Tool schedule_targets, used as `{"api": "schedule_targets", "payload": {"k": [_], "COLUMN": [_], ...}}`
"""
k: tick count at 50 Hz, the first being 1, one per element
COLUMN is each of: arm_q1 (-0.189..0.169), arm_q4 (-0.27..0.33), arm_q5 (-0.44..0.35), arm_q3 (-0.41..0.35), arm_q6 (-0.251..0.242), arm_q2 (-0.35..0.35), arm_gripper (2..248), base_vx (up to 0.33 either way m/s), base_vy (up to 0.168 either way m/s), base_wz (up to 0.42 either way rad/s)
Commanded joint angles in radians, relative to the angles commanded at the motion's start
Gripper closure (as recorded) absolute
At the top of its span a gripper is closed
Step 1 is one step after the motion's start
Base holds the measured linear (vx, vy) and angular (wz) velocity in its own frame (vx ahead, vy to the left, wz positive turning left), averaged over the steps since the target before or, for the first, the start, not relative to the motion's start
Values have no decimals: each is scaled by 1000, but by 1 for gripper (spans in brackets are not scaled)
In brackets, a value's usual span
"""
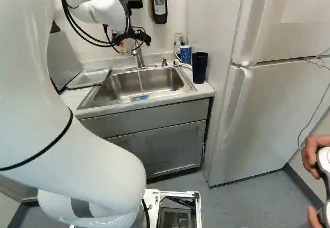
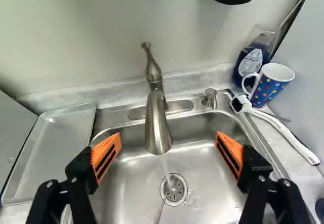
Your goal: Rinse the cup and place it in the tray
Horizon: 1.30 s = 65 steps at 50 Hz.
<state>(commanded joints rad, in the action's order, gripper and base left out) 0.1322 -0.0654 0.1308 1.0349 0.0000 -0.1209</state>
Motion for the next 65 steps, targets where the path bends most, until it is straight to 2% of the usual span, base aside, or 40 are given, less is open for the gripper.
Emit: {"api": "schedule_targets", "payload": {"k": [43, 65], "arm_q1": [-11, -31], "arm_q4": [0, 0], "arm_q5": [128, 133], "arm_q3": [-35, -53], "arm_q6": [0, 0], "arm_q2": [-38, -58], "arm_gripper": [3, 3], "base_vx": [0, 0], "base_vy": [0, 0], "base_wz": [0, 0]}}
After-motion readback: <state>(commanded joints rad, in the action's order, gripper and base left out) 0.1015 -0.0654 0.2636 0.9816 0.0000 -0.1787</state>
